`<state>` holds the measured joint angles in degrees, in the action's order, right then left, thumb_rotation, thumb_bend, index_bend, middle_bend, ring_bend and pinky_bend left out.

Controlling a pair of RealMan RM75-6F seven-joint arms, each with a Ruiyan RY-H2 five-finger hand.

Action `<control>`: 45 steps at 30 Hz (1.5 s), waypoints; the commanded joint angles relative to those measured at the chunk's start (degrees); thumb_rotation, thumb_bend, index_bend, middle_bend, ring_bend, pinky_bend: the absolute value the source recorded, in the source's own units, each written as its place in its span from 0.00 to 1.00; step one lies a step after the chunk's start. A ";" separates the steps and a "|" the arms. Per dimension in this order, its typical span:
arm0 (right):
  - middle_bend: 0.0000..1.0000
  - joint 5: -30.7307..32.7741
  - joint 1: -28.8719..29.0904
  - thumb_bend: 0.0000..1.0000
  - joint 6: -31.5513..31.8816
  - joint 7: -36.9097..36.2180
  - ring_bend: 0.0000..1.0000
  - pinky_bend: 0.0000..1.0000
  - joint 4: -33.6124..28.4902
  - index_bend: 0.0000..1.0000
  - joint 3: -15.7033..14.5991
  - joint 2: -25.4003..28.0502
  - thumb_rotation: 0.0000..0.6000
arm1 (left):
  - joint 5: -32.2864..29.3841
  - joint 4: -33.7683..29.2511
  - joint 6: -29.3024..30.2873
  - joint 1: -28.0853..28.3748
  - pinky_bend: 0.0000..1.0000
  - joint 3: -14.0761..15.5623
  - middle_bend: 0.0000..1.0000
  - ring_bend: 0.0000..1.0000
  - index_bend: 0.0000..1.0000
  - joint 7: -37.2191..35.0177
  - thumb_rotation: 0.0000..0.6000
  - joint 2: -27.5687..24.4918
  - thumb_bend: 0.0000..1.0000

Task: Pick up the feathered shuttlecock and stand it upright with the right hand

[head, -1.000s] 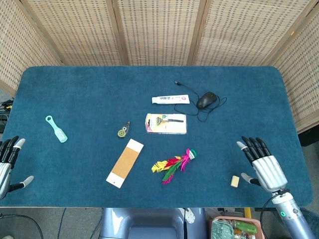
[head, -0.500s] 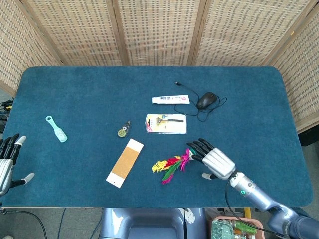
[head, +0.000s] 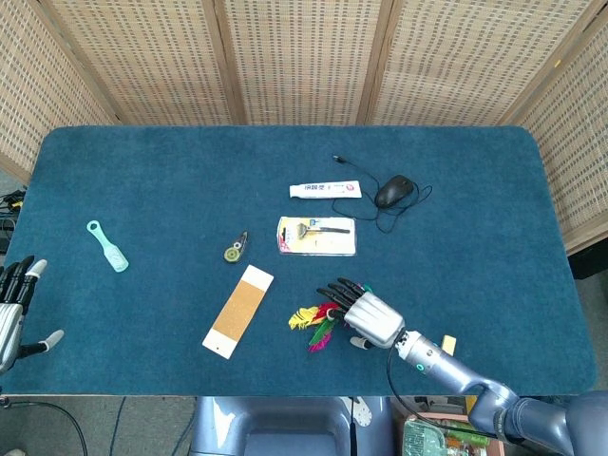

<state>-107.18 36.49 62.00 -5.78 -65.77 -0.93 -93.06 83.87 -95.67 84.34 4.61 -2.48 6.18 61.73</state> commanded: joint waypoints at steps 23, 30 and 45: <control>0.06 3.40 0.95 0.43 2.89 5.33 0.00 0.04 2.93 0.39 0.93 -6.33 1.00 | 0.51 -0.45 -0.39 0.21 0.00 0.29 0.00 0.00 0.00 -1.27 1.00 -0.70 0.00; 0.06 3.13 1.46 0.43 3.34 6.49 0.00 0.04 2.33 0.39 0.30 -5.86 1.00 | 0.32 -0.25 -0.67 0.30 0.00 0.28 0.00 0.00 0.00 -1.76 1.00 -0.95 0.00; 0.06 0.80 -0.51 0.43 7.35 7.58 0.00 0.04 2.98 0.39 -3.93 -3.71 1.00 | 0.76 -0.53 -0.71 0.31 0.00 0.68 0.00 0.00 0.00 -0.70 1.00 -0.74 0.00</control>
<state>-106.30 36.08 69.20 1.86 -63.07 -4.70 -96.59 84.62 -96.19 83.64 4.92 -1.81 5.47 60.98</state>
